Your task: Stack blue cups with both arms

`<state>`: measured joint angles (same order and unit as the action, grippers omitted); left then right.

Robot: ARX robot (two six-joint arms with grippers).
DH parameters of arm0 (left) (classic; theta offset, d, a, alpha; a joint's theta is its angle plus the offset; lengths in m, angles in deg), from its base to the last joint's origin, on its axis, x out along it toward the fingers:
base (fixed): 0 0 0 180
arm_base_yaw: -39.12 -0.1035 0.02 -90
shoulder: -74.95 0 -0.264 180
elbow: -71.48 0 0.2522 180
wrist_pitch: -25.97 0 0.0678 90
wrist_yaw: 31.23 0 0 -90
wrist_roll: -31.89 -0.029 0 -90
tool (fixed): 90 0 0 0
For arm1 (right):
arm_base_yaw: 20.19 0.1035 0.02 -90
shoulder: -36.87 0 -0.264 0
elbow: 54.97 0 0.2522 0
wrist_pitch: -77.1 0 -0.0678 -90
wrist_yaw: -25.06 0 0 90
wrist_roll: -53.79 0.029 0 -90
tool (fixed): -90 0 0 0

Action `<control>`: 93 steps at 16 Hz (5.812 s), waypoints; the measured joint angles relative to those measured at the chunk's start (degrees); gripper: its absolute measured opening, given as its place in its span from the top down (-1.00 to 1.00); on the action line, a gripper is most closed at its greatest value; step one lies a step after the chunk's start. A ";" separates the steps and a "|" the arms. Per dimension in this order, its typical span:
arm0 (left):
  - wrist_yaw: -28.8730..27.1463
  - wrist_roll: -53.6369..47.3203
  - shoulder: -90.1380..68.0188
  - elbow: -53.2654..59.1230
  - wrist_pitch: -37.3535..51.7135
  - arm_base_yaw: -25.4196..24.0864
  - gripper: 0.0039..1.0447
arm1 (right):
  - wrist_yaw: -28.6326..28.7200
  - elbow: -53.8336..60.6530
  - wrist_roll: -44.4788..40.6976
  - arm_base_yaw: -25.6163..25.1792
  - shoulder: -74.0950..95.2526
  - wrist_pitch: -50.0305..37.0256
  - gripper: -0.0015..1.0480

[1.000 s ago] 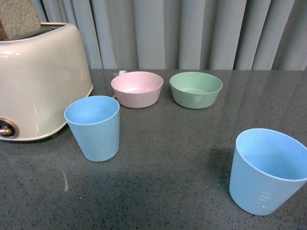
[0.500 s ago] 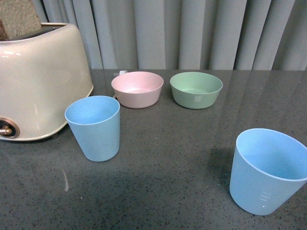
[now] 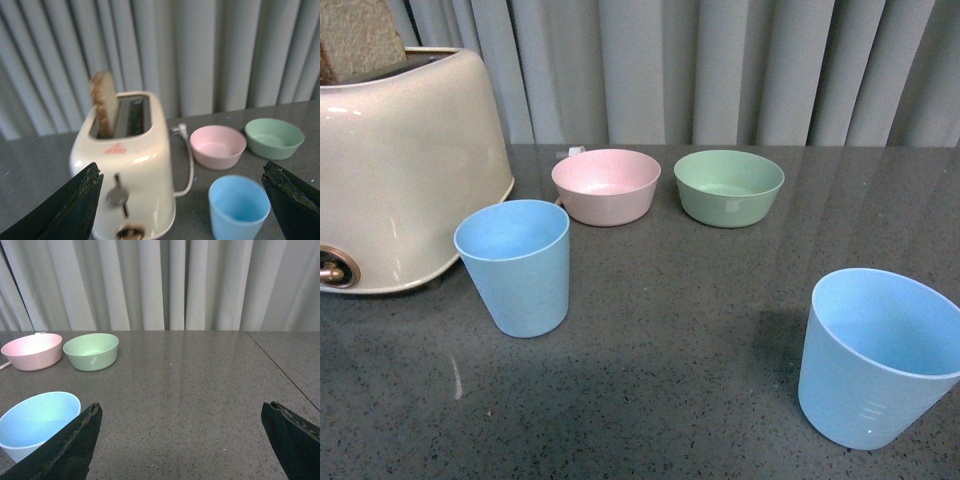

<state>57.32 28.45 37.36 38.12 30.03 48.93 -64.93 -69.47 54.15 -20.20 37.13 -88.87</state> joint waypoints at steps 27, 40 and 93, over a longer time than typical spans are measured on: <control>0.09 -1.92 -54.05 -27.28 -9.64 14.80 -0.33 | -0.02 0.00 0.00 0.00 0.00 0.00 -0.87; 8.02 -10.73 -43.67 -28.28 -19.34 25.18 0.97 | -0.02 0.00 0.00 0.00 0.00 -0.02 -0.87; 1.42 4.04 10.97 14.38 3.21 -9.75 0.98 | -0.02 0.00 0.00 0.00 0.00 -0.02 -0.87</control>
<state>58.74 32.49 48.34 52.50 33.24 39.18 -64.95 -69.47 54.15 -20.20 37.13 -88.89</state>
